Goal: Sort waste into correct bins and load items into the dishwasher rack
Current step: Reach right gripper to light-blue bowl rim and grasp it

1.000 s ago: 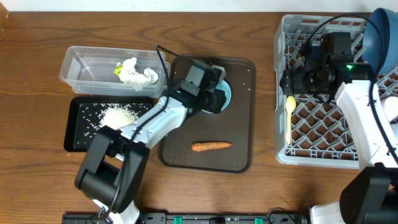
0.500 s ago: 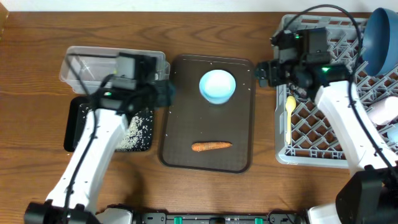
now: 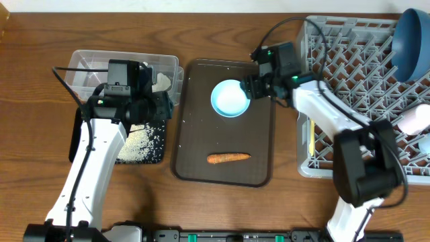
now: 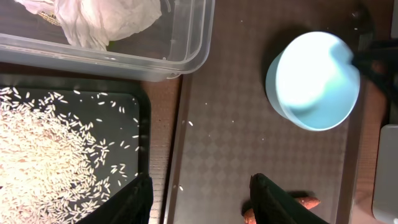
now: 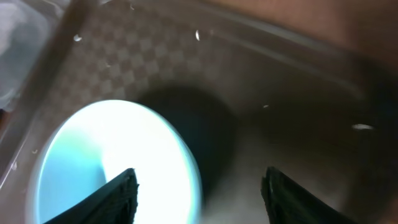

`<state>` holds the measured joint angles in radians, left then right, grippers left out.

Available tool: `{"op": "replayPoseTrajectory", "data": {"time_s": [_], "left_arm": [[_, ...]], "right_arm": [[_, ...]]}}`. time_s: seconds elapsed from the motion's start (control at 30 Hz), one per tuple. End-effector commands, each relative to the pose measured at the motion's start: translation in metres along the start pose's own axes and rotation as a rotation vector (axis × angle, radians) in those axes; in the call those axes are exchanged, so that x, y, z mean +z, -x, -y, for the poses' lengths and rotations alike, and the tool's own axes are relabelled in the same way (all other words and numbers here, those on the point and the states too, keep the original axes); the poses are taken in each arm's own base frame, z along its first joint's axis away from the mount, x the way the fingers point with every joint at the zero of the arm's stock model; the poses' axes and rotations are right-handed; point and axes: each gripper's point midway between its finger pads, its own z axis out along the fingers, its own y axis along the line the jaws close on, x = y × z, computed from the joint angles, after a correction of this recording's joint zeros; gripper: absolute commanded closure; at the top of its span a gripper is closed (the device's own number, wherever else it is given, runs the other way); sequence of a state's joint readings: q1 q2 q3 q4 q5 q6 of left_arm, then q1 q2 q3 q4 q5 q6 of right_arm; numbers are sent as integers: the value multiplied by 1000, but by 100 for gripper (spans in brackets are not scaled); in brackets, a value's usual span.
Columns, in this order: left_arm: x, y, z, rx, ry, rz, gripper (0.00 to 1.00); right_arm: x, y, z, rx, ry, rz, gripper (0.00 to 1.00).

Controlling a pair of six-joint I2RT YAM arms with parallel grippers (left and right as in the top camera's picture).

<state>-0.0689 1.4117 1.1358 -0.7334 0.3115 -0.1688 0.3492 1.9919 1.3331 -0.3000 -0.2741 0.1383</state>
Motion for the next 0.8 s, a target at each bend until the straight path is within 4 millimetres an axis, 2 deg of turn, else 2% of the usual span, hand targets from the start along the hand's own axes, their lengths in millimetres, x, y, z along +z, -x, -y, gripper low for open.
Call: {"op": "replayPoseTrajectory", "data": {"time_s": [0.0,0.17,0.3,0.47,0.57,0.77], "left_arm": [[-2,0,-1,-3,0,3,47],[-1,0,-1,-3,0,2,47],[-1,0,-1,-4,0,3,47],[-1,1,-1,-3,0,3,47],[-1,0,-1,-4,0,3,47],[-1,1,-1,-3,0,3,47]], "right_arm": [[19,-18,-2,61,-5,-49,48],[26,-32,2,79,-21,-97,71],[23,-29,6,79,-45,-84,73],[19,-25,11,87,-50,-73,67],[19,-24,12,89,-51,-72,67],[16,-21,16,89,-69,-61,79]]}}
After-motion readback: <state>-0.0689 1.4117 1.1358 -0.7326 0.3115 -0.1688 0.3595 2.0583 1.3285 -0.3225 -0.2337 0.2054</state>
